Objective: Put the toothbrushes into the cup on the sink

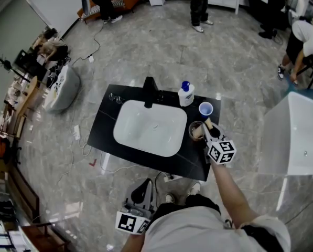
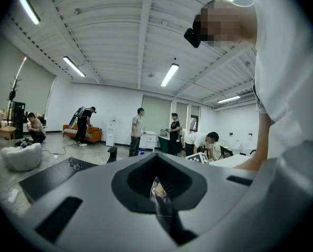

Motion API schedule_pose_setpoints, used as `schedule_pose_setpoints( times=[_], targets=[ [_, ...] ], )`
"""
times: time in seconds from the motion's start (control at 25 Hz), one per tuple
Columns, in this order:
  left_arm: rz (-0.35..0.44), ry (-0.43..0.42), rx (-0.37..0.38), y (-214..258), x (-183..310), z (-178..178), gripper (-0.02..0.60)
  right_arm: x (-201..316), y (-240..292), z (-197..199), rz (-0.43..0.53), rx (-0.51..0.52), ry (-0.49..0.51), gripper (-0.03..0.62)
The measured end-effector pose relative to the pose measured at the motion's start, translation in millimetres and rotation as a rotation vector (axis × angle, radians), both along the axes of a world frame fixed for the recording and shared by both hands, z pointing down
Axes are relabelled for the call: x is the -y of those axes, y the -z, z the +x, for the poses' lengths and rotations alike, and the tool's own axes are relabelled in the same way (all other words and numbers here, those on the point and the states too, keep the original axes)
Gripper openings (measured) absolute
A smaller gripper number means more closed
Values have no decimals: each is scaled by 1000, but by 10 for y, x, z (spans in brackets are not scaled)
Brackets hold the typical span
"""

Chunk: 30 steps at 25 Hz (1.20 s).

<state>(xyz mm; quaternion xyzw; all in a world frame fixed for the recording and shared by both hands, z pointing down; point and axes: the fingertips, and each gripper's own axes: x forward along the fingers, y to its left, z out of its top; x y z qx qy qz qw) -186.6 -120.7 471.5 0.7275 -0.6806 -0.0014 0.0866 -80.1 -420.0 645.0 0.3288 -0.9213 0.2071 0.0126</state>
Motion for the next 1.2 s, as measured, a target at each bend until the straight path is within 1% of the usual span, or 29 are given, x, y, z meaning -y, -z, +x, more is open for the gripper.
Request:
schedule_pose_setpoints(
  times=[0.24, 0.28, 0.32, 0.36, 0.64, 0.84, 1.0, 1.08, 1.2],
  targets=[
    [9, -20, -8, -18, 44, 33, -2, 46, -94, 89, -61, 32, -22, 86],
    [11, -25, -8, -16, 43, 45, -2, 42, -119, 112, -76, 40, -25, 106],
    [14, -29, -9, -14, 41, 54, -2, 35, -139, 133, -90, 45, -28, 145],
    [18, -33, -10, -10, 40, 59, -2, 31, -151, 153, -99, 48, -31, 160],
    [39, -60, -17, 26, 66, 81, -2, 5, -186, 350, -142, 46, -74, 175],
    [60, -80, -22, 37, 91, 85, -2, -48, -128, 574, -141, 61, -127, 175],
    [84, -110, -28, 57, 92, 107, -2, -143, 39, 737, -117, 82, -162, 173],
    [94, -126, -33, 69, 85, 127, -2, -209, 167, 814, -101, 102, -175, 153],
    [107, -149, -43, 102, 63, 149, -2, -323, 374, 938, -72, 124, -200, 96]
  ],
)
